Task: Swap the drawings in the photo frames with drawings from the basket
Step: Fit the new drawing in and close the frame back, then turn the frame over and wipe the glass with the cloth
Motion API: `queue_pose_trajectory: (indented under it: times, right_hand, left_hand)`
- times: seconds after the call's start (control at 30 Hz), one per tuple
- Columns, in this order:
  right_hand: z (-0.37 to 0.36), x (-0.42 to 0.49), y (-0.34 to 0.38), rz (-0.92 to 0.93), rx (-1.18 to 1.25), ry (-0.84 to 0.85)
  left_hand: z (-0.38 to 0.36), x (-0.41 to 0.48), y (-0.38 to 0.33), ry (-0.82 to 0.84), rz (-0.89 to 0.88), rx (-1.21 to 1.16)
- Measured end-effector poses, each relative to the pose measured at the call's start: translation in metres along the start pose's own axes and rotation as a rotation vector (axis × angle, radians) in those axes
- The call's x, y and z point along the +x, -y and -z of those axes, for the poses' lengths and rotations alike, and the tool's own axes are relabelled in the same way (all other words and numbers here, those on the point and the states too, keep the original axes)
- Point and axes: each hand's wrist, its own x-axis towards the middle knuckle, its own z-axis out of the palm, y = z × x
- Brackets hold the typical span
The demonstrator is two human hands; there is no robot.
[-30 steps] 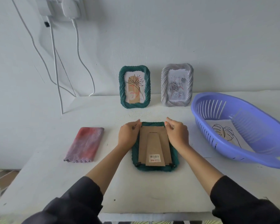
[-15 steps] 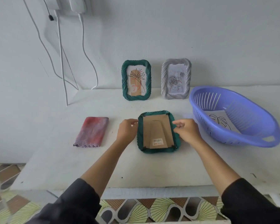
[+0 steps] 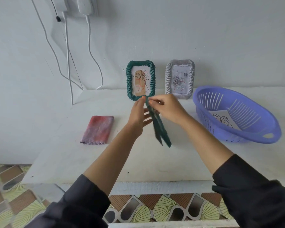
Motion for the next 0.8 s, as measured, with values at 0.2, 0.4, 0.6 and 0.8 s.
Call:
queue_pose_trajectory:
  times: [0.2, 0.4, 0.6, 0.8]
  right_hand:
    - [-0.024, -0.008, -0.062, -0.245, -0.042, 0.016]
    - [-0.041, -0.018, -0.108, -0.331, -0.248, 0.143]
    - [-0.055, -0.024, -0.121, -0.310, -0.395, 0.124]
    - [-0.059, -0.025, -0.127, -0.288, -0.449, 0.094]
  left_hand:
    - [0.028, 0.010, 0.020, -0.196, 0.021, 0.358]
    - [0.034, 0.019, 0.056, -0.288, -0.111, 0.812]
    - [0.028, 0.019, 0.081, -0.321, -0.220, 1.006]
    - [0.029, 0.021, 0.086, -0.295, -0.133, 1.114]
